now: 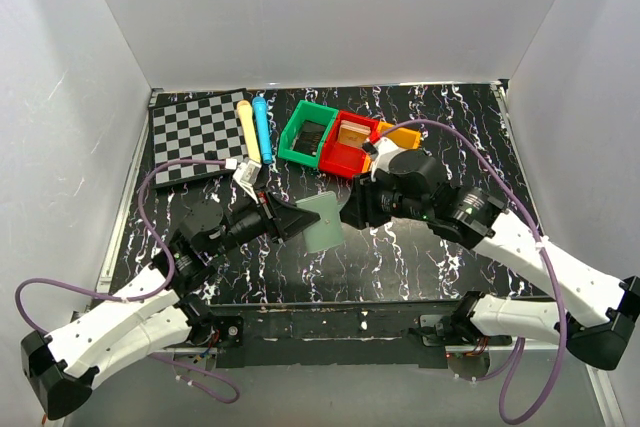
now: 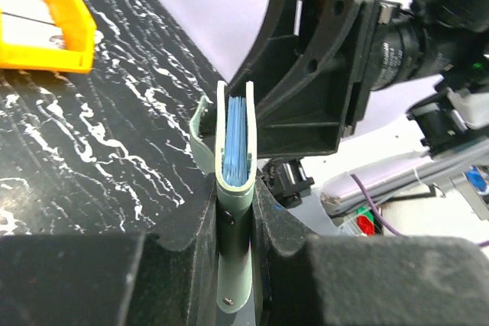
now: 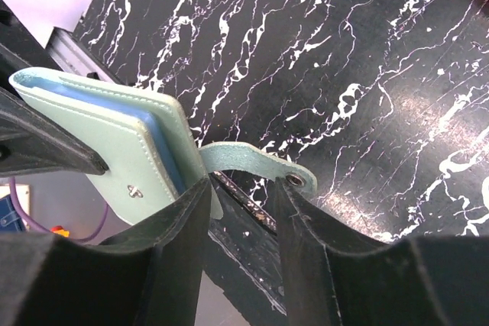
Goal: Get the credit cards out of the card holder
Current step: Open the card holder.
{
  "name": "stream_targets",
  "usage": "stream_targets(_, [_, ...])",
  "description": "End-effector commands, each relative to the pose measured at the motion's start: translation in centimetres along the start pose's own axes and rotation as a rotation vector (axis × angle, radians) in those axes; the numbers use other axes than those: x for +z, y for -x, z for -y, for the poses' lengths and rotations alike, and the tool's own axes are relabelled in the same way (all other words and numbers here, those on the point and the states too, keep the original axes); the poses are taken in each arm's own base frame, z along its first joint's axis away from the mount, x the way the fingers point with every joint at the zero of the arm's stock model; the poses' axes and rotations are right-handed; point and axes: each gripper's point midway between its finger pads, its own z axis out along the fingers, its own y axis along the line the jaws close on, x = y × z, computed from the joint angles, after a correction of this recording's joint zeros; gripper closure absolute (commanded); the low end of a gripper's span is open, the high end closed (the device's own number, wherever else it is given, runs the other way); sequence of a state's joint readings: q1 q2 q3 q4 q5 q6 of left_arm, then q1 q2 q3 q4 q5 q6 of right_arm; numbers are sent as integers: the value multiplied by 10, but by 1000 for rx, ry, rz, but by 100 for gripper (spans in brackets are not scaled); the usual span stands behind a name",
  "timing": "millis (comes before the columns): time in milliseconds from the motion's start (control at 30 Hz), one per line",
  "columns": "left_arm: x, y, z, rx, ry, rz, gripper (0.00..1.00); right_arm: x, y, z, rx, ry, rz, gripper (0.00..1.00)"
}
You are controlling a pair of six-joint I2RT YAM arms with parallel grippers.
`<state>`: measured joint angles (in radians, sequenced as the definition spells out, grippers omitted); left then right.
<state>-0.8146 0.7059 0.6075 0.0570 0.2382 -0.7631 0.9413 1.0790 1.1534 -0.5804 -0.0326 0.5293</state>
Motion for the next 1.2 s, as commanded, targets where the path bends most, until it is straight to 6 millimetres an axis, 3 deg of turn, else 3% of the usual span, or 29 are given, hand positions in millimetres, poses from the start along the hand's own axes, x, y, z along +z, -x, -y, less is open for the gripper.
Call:
stream_targets(0, [-4, 6, 38, 24, -208, 19, 100, -13, 20, -22, 18, 127, 86, 51])
stream_targets(167, [-7, 4, 53, 25, -308, 17, 100, -26, 23, -27, 41, 183, 110, 49])
stream_targets(567, [-13, 22, 75, -11, -594, 17, 100, -57, 30, -49, 65, 309, 170, 40])
stream_targets(867, [-22, 21, 94, -8, -760, -23, 100, -73, 35, -68, 70, 416, 198, 38])
stream_targets(1167, [-21, 19, 94, -30, -803, -55, 100, -99, 43, -86, 59, 518, 261, 38])
